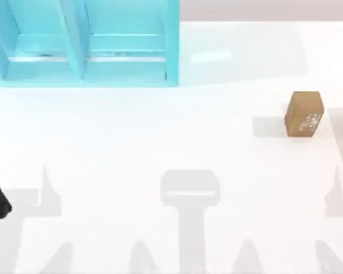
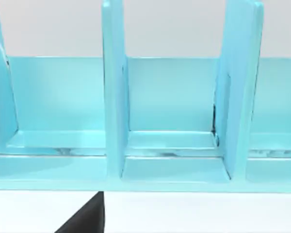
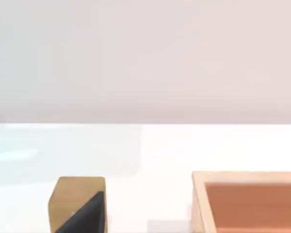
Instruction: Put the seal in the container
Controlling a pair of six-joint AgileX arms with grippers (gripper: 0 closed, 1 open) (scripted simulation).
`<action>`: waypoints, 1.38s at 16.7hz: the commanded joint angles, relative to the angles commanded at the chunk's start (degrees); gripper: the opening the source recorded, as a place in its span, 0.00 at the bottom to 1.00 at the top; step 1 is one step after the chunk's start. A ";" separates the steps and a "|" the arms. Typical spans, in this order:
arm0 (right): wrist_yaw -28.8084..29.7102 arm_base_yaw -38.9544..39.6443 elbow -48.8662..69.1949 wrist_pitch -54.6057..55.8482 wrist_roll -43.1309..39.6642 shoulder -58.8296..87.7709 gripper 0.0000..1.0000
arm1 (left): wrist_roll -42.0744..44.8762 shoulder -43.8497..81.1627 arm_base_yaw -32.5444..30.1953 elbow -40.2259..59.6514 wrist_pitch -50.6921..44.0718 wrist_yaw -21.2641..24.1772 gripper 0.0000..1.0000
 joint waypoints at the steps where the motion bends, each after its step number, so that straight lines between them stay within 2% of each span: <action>1: 0.00 0.00 0.00 0.00 0.00 0.00 1.00 | 0.00 0.00 0.00 0.00 0.00 0.00 1.00; 5: -0.07 -0.56 3.32 -2.82 0.43 3.24 1.00 | 0.00 0.00 0.00 0.00 0.00 0.00 1.00; 9: 0.03 -2.25 16.29 -12.77 2.01 15.84 1.00 | 0.00 0.00 0.00 0.00 0.00 0.00 1.00; 16: 0.91 -4.72 56.01 -39.60 5.63 54.08 1.00 | 0.00 0.00 0.00 0.00 0.00 0.00 1.00; 23: 1.58 -1.79 94.62 -65.75 8.72 95.40 1.00 | 0.00 0.00 0.00 0.00 0.00 0.00 1.00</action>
